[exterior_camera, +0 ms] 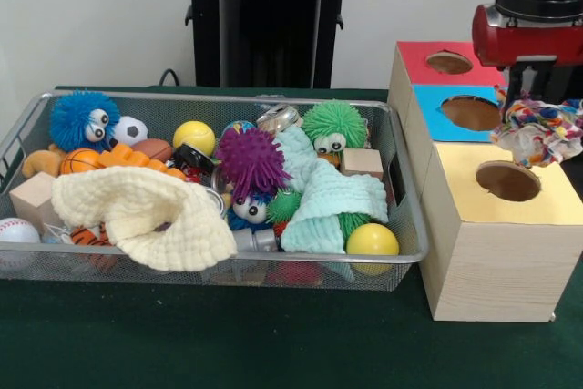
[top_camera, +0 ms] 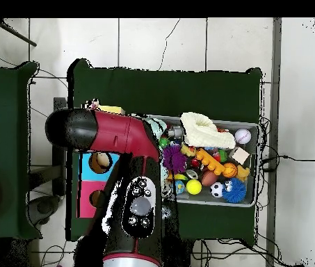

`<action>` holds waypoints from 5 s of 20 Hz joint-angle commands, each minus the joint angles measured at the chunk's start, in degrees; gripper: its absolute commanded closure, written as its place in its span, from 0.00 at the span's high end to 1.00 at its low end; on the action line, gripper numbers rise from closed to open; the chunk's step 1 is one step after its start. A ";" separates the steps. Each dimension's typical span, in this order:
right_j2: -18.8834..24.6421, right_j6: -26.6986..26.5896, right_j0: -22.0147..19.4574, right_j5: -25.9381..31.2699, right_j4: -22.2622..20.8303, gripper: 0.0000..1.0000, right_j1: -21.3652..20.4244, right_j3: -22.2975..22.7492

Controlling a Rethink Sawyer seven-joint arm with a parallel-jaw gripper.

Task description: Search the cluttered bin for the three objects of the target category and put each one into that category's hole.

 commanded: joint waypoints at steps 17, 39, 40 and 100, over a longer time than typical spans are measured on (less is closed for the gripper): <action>0.44 9.89 -1.20 1.38 -6.34 0.00 3.71 9.36; -0.03 13.38 0.80 5.62 -3.85 0.00 0.05 7.28; -0.19 13.61 0.95 6.41 -3.74 0.00 -0.51 6.75; 1.49 15.25 2.55 -9.14 -0.54 0.00 5.01 10.04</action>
